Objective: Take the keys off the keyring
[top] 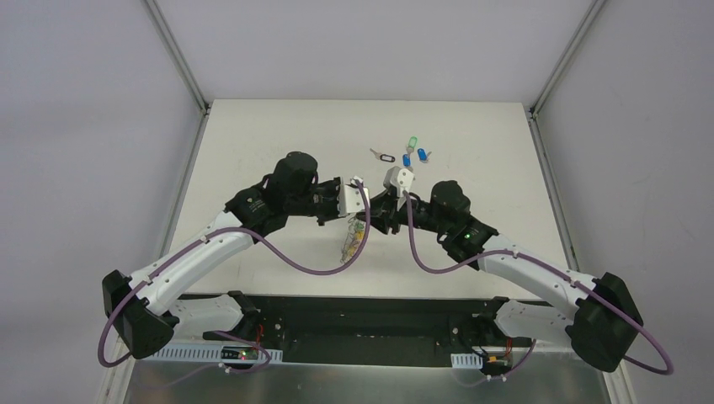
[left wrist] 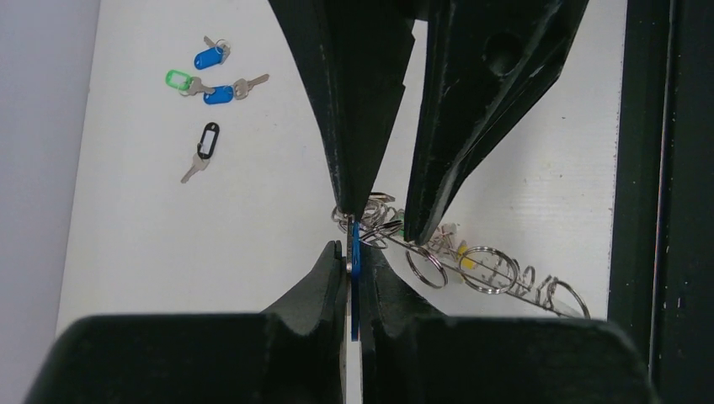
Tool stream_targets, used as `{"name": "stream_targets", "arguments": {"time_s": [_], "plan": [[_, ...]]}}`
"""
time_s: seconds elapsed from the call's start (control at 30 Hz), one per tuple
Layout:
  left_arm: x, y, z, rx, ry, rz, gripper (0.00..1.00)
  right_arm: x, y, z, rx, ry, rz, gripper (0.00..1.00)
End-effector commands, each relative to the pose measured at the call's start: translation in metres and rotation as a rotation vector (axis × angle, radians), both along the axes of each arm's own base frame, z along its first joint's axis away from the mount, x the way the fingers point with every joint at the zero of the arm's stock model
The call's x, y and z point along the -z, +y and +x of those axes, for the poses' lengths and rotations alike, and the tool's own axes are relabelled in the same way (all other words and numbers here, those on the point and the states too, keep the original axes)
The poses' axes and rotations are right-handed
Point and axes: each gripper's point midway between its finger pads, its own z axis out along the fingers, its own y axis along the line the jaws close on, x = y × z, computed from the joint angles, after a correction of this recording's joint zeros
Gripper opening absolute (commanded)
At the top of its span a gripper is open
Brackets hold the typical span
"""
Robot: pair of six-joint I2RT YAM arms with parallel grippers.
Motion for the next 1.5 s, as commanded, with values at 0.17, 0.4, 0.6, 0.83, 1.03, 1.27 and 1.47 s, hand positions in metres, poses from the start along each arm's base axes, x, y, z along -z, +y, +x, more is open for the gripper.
{"name": "stream_targets", "arguments": {"time_s": [0.17,0.4,0.6,0.83,1.03,1.27,1.47], "plan": [[-0.03,-0.007,-0.004,0.028,-0.045,-0.1,0.0,-0.04,0.02,-0.003,-0.073,-0.09,0.091,0.33],[-0.031,-0.004,0.0,0.006,-0.062,-0.092,0.0,-0.031,0.014,-0.002,-0.041,-0.077,0.072,0.31],[-0.033,-0.003,0.001,0.003,-0.069,-0.095,0.0,-0.024,0.007,-0.004,-0.024,-0.063,0.055,0.4],[-0.033,-0.003,0.0,0.005,-0.07,-0.098,0.0,-0.023,0.007,-0.004,-0.023,-0.067,0.054,0.28],[-0.034,-0.003,-0.001,0.007,-0.071,-0.102,0.0,-0.018,0.01,-0.004,-0.033,-0.051,0.041,0.23],[-0.035,-0.006,-0.004,0.023,-0.061,-0.116,0.0,-0.019,0.011,-0.003,-0.03,-0.049,0.042,0.11],[-0.036,-0.004,-0.003,0.014,-0.065,-0.119,0.0,-0.021,0.005,-0.003,-0.011,-0.05,0.034,0.0]]}}
